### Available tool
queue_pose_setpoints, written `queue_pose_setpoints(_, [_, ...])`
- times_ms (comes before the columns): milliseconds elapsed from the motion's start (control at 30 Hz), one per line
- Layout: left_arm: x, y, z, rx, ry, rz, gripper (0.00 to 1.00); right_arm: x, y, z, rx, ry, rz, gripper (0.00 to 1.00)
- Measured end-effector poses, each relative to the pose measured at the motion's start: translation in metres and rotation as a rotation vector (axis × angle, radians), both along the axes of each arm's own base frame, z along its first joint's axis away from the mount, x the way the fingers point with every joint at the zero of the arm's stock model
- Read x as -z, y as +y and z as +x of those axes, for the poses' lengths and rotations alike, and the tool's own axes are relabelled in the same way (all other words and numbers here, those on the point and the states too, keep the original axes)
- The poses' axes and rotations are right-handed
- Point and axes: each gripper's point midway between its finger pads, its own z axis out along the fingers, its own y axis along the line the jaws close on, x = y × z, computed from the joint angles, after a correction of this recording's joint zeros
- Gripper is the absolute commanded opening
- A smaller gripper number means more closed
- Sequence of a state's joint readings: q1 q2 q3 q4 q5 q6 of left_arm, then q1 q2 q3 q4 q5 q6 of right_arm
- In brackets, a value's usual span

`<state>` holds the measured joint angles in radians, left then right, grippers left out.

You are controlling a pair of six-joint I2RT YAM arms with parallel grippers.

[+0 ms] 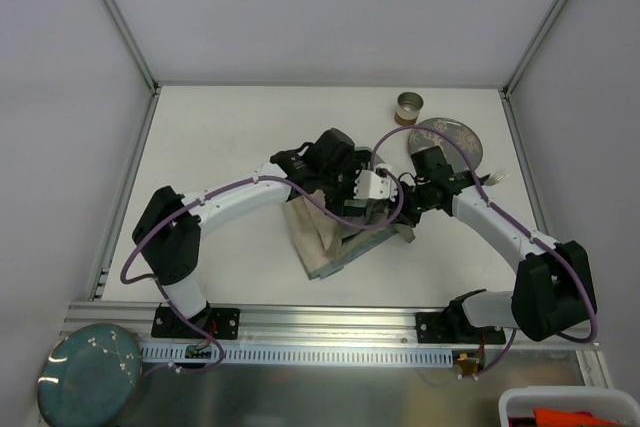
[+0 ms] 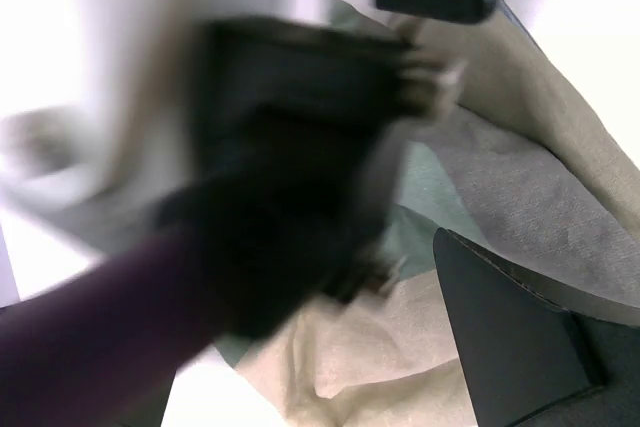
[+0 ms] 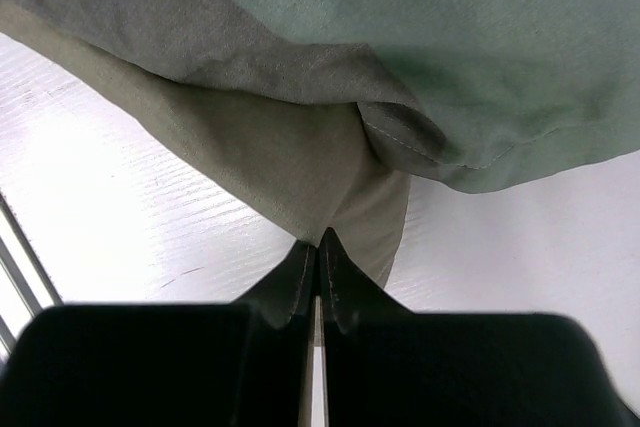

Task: Set the dinner table for one person

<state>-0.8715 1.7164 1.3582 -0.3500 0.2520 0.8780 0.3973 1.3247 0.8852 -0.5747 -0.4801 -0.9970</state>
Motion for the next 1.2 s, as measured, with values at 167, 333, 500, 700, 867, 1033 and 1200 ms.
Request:
queue_pose_setpoints(167, [-0.018, 0.004, -0.008, -0.04, 0.036, -0.035, 0.99, 0.002, -0.001, 0.001, -0.001, 0.01, 0.005, 0.0])
queue_pose_setpoints(333, [-0.029, 0.015, -0.026, -0.059, 0.07, -0.056, 0.99, 0.011, -0.002, 0.001, 0.0, 0.043, 0.002, 0.0])
queue_pose_setpoints(500, [-0.019, 0.024, -0.061, -0.034, 0.132, -0.021, 0.99, 0.015, -0.007, 0.011, 0.022, 0.072, 0.01, 0.0])
queue_pose_setpoints(700, [-0.009, 0.022, -0.094, -0.005, 0.194, 0.016, 0.99, 0.021, -0.007, 0.019, 0.032, 0.099, 0.015, 0.0])
queue_pose_setpoints(867, [-0.008, 0.013, -0.115, 0.006, 0.207, 0.033, 0.99, 0.024, -0.006, 0.024, 0.031, 0.105, 0.012, 0.0])
queue_pose_setpoints(1033, [-0.014, 0.002, -0.118, -0.023, 0.173, 0.032, 0.99, 0.025, -0.005, 0.026, 0.03, 0.102, 0.012, 0.0])
queue_pose_setpoints(1200, [-0.004, -0.009, -0.097, -0.081, 0.113, 0.034, 0.99, 0.025, -0.003, 0.026, 0.024, 0.099, 0.013, 0.0])
